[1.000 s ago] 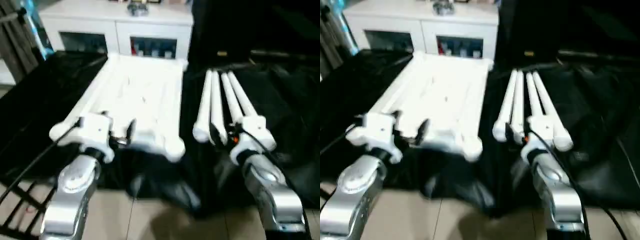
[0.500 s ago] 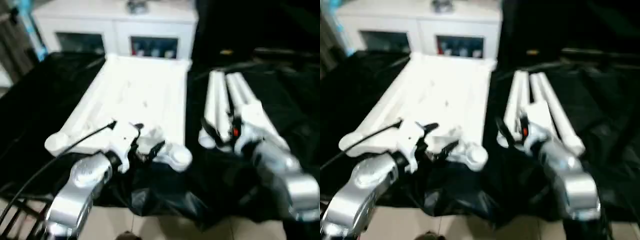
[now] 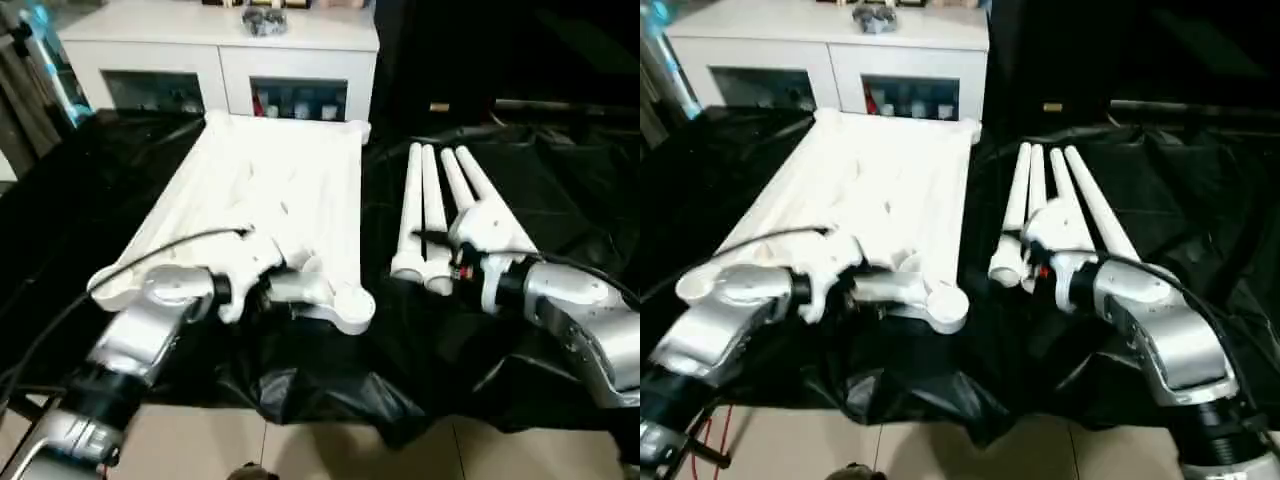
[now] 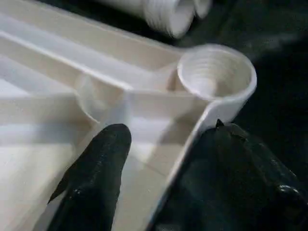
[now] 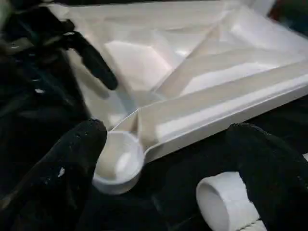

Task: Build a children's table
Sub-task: Move to table, then move table base

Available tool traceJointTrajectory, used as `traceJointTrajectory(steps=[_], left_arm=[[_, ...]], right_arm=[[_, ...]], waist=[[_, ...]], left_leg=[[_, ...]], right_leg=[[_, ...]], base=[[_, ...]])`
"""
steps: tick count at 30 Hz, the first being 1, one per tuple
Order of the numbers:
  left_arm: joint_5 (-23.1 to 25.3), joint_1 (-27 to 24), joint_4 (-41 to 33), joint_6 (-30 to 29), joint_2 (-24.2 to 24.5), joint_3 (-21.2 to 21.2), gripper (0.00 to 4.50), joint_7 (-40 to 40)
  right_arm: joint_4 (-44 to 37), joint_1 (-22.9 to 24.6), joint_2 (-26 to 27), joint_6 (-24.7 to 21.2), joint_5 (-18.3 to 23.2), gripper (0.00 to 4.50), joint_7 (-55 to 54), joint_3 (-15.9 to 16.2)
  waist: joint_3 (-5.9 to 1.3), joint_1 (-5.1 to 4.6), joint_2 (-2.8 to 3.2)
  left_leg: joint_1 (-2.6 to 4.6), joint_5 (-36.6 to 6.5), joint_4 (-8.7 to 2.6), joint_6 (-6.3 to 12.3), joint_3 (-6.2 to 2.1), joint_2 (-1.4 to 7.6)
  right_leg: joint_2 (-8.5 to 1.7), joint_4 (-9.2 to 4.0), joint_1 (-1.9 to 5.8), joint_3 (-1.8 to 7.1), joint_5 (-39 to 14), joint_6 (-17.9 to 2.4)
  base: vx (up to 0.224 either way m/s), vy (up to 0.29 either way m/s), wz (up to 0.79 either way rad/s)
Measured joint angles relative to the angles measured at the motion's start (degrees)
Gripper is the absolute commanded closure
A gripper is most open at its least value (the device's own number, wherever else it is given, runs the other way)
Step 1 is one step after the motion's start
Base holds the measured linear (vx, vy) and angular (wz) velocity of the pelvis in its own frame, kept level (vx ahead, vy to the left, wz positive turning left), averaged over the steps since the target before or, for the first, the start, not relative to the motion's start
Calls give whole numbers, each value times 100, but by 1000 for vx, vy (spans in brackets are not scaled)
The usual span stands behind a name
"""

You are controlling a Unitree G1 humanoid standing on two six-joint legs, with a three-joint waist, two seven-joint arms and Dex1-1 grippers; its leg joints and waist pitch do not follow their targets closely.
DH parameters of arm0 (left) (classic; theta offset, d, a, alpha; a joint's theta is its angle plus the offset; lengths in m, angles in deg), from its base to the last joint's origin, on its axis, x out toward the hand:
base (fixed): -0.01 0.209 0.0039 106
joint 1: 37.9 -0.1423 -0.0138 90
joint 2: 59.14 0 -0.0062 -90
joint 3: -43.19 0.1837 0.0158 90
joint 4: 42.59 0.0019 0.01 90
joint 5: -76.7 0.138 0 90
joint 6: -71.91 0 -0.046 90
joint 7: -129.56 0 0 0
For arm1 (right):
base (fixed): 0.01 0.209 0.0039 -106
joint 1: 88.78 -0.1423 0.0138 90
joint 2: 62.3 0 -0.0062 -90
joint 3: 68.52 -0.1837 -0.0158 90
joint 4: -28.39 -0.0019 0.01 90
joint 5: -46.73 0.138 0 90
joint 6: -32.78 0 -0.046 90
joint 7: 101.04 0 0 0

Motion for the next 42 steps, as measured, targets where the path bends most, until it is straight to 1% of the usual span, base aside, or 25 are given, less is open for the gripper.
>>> traceJointTrajectory(steps=[3, 4, 5, 8, 9, 10, 13, 14, 18, 21, 23, 25, 27, 33, 35, 37, 40, 42], left_arm=[[75, 270, 333, -43, 131, 191, 166, -285], [120, 340, 421, -44, 159, 237, 186, -378], [175, 398, 510, -40, 182, 290, 196, -491], [269, 495, 709, -38, 116, 348, 208, -539], [286, 539, 783, -35, 86, 365, 231, -544], [298, 584, 854, -35, 78, 394, 241, -549], [373, 700, 955, -35, 80, 408, 261, -595], [402, 747, 1014, -35, 80, 434, 287, -628], [481, 773, 1136, -126, 36, 453, 297, -650], [495, 854, 1195, -174, -7, 507, 330, -660], [494, 856, 1196, -161, -39, 524, 337, -704], [494, 857, 1196, -166, -52, 517, 360, -691], [505, 871, 1187, -159, -52, 516, 372, -700], [560, 777, 910, -126, -114, 513, 405, -491], [615, 638, 580, -209, -99, 508, 422, -342], [631, 544, 320, -240, -92, 508, 422, -256], [740, 406, -162, -354, -63, 508, 443, -86], [790, 306, -551, -505, -37, 508, 449, 1]], right_arm=[[-36, 27, -62, -48, 34, 0, 214, 147], [-57, 48, -83, -61, 47, 0, 275, 202], [-80, 63, -90, -73, 50, 0, 363, 252], [-90, 65, -114, -96, 41, 0, 447, 360], [-90, 65, -135, -96, 38, 0, 472, 408], [-90, 66, -145, -96, 38, 0, 486, 438], [-89, 66, -150, -96, 38, 0, 500, 456], [-89, 66, -149, -96, 38, 0, 501, 456], [-90, 66, -149, -108, 38, 0, 497, 456], [-91, 66, -147, -109, 38, 0, 483, 458], [-92, 66, -145, -109, 38, 0, 478, 481], [-92, 69, -144, -109, 37, 0, 475, 488], [-92, 72, -142, -109, 37, 0, 471, 488], [-166, 147, -119, -109, 36, 0, 424, 499], [-223, 224, -106, -108, 35, 0, 385, 512], [-236, 263, -90, -108, 35, 0, 350, 527], [-265, 277, -79, -100, 25, 0, 317, 528], [-266, 307, -49, -100, -27, 0, 287, 528]], waist=[[0, 6, 0], [0, 7, 0], [0, 7, 0], [0, 14, 0], [0, 17, 0], [0, 21, -1], [3, 42, -5], [3, 56, -8], [5, 95, -11], [5, 134, -11], [5, 130, -12], [7, 112, -15], [6, 103, -15], [15, 56, -29], [20, 42, -36], [24, 35, -42], [26, 15, -45], [28, 4, -46]], left_leg=[[-7, 4, 0, 5, 27, 21], [-8, 4, -1, 5, 33, 25], [-8, 3, -2, 6, 45, 32], [-6, 3, -1, 7, 87, 50], [-5, 3, -1, 8, 103, 55], [-4, 3, -1, 8, 114, 60], [-1, 3, -1, 8, 127, 69], [-1, 3, -1, 8, 129, 71], [3, 3, -1, 8, 133, 77], [3, 3, -1, 8, 135, 78], [2, 3, -1, 8, 137, 78], [4, 3, -1, 8, 139, 80], [6, 3, -4, 8, 139, 81], [2, 3, -5, 8, 140, 84], [1, 3, -6, 8, 140, 86], [-2, 3, -8, 8, 140, 87], [-4, 3, -10, 9, 141, 87], [-4, 2, -12, 9, 142, 87]], right_leg=[[-4, -4, -13, -8, -8, -6], [-4, -10, -13, -9, -9, -7], [-4, -17, -13, -9, -9, -7], [-21, -24, -12, -20, -9, -8], [-26, -24, -12, -21, -9, -8], [-28, -24, -12, -20, -9, -8], [-31, -23, -10, -22, -8, -8], [-31, -22, -11, -24, -8, -8], [-31, -20, -13, -27, -8, -8], [-31, -20, -14, -26, -8, -8], [-31, -22, -14, -25, -8, -8], [-33, -22, -17, -26, -8, -8], [-33, -22, -19, -28, -8, -8], [-32, -25, -27, -29, -8, -8], [-32, -31, -28, -30, -8, -8], [-31, -37, -29, -32, -8, -8], [-31, -44, -28, -31, -8, -8], [-31, -48, -28, -31, -8, -8]], base=[[0, 0, 0], [0, 0, 0], [0, 0, 0], [0, 0, 0], [0, 0, 0], [0, 0, 0], [0, 0, 0], [0, 0, 0], [0, 0, 0], [0, 0, 0], [0, 0, 0], [0, 0, 0], [0, 0, 0], [0, 0, 0], [0, 0, 0], [0, 0, 0], [0, 0, 0], [0, 0, 0]])
